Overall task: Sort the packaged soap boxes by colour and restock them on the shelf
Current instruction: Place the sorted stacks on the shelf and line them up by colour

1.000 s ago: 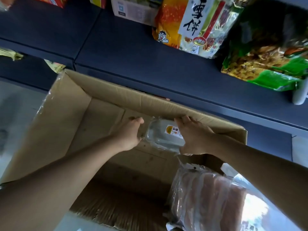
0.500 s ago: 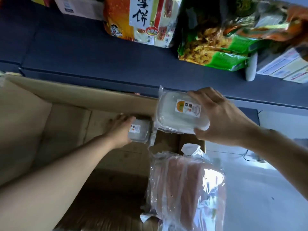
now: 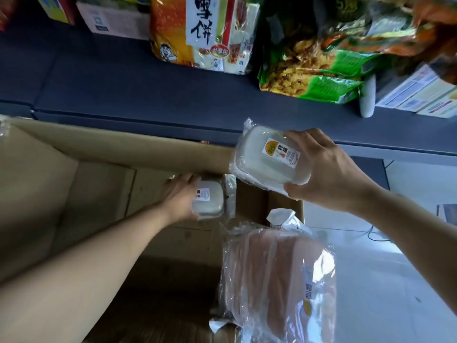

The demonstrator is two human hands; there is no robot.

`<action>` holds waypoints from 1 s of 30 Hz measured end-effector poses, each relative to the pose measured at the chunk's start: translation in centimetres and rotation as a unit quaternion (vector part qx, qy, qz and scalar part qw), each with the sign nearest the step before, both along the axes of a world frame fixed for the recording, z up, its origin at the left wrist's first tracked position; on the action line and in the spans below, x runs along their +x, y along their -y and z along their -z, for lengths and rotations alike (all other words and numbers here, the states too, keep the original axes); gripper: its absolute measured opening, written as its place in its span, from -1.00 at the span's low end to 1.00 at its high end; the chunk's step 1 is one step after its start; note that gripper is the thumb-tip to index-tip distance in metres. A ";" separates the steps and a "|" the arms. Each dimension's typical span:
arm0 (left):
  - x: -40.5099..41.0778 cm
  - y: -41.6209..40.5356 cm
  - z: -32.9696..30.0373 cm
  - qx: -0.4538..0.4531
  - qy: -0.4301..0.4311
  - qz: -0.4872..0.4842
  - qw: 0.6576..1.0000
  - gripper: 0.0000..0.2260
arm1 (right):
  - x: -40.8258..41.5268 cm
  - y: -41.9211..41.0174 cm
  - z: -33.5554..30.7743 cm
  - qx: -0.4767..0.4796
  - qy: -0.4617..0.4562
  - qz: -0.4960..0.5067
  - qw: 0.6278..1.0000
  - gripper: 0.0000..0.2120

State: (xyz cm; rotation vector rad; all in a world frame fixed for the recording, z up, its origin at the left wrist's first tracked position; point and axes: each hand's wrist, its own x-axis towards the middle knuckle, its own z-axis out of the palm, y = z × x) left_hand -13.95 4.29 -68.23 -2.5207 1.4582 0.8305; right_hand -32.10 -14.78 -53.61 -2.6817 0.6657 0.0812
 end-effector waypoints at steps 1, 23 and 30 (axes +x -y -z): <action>0.0 -0.3 -1.2 -0.010 -0.008 -0.002 1.000 -0.12 | 0.1 -0.3 -0.8 0.007 0.003 0.006 1.000 -0.18; 3.1 -4.3 -47.4 -0.239 0.036 0.021 0.970 -0.26 | -1.1 -4.8 -40.2 -0.121 0.124 0.076 0.982 -0.15; 1.5 -2.3 -58.4 -0.320 0.072 0.081 0.941 -0.28 | -3.9 -4.3 -49.0 -0.177 0.190 0.128 0.957 -0.20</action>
